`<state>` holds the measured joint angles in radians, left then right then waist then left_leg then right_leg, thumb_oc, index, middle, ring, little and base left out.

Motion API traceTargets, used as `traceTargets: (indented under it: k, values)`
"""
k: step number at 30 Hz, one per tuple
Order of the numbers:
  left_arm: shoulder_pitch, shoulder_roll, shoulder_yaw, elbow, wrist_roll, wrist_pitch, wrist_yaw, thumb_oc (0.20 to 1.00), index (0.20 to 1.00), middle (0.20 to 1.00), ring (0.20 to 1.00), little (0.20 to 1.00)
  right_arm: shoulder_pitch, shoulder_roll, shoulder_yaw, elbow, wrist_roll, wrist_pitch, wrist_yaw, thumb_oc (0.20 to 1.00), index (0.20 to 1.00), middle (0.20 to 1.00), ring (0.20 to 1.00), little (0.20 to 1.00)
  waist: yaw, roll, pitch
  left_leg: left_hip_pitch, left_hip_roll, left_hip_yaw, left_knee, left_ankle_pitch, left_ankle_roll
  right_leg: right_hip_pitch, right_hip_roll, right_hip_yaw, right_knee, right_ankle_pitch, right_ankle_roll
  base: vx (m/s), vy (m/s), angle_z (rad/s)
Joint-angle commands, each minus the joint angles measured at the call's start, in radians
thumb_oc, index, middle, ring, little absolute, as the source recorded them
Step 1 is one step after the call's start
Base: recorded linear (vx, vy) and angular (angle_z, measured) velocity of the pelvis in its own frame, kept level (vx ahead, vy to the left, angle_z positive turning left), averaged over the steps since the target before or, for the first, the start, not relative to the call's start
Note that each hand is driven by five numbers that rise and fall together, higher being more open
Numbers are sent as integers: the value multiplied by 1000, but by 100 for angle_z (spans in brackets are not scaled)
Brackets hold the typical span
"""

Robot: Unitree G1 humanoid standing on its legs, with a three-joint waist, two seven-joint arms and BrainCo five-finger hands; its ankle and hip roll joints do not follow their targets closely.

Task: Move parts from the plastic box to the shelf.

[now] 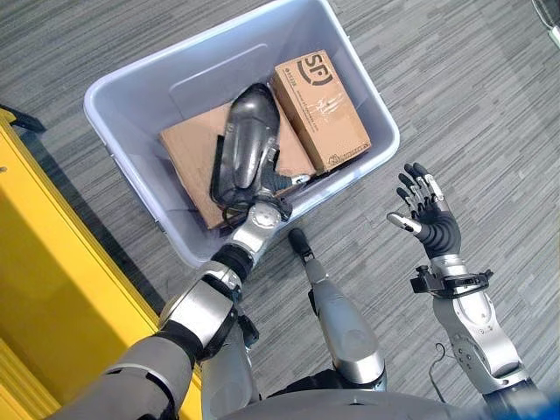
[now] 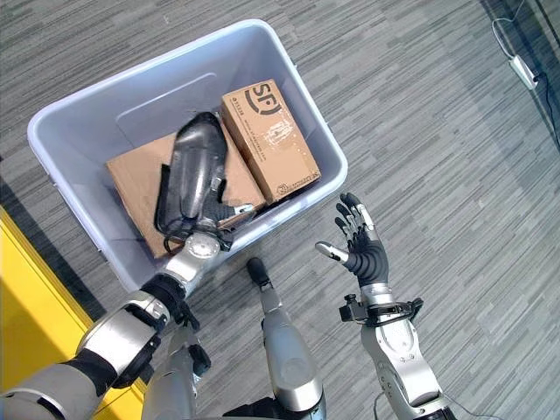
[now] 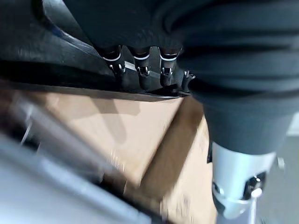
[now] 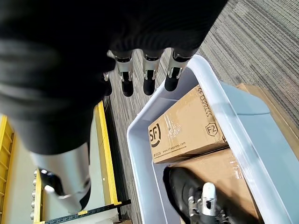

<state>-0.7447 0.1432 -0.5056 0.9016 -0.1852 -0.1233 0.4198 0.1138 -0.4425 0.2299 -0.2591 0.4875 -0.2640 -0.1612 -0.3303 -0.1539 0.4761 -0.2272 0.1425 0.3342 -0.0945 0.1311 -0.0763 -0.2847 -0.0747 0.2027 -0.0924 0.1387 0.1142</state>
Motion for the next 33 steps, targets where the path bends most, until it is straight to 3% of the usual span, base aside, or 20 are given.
traceTargets:
  k: [1, 6, 9, 13, 19, 33]
  values:
    - [-13, -28, 9, -22, 28, -37, -19, 1000, 1000, 1000, 1000, 1000, 5, -2, -86, -56, 9, -34, -9, 1000, 1000, 1000, 1000, 1000, 23, 43, -28, 92, 55, -23, 22, -49, -59, -83, -85, -51, 85, 5, 79, 0, 0, 0]
    - [43, 19, -22, -199, 50, -61, -30, 1000, 1000, 1000, 1000, 1000, 12, 3, -104, -53, 0, -39, -19, 1000, 1000, 1000, 1000, 1000, 39, 62, -26, 94, 50, -33, 23, -53, -55, -71, -95, -62, 83, 3, 78, -2, -9, 6]
    - [88, 91, -10, -400, 54, -91, -37, 1000, 1000, 1000, 1000, 1000, 24, 6, -128, -55, -9, -46, -23, 1000, 1000, 1000, 1000, 1000, 55, 80, -27, 91, 44, -44, 24, -55, -52, -64, -100, -72, 81, -2, 77, -3, -8, 10]
    - [151, 167, 63, -638, 7, -138, -39, 1000, 1000, 1000, 1000, 1000, 49, 9, -158, -66, -13, -59, -22, 1000, 1000, 1000, 1000, 1000, 73, 95, -31, 83, 38, -56, 26, -56, -50, -59, -107, -84, 81, -6, 76, -6, -7, 2]
    - [199, 238, 173, -834, 43, -164, 6, 1000, 1000, 1000, 1000, 1000, 76, 10, -182, -78, -18, -68, -19, 1000, 1000, 1000, 1000, 1000, 87, 100, -34, 71, 35, -66, 29, -58, -49, -59, -111, -93, 79, -7, 74, -8, -6, 3]
    - [177, 269, 240, -718, 321, -72, 129, 1000, 1000, 1000, 1000, 1000, 75, -2, -193, -76, -4, -72, -13, 1000, 1000, 1000, 1000, 1000, 84, 83, -15, 44, 38, -64, 37, -56, -52, -88, -106, -87, 86, -4, 73, 0, 0, 0]
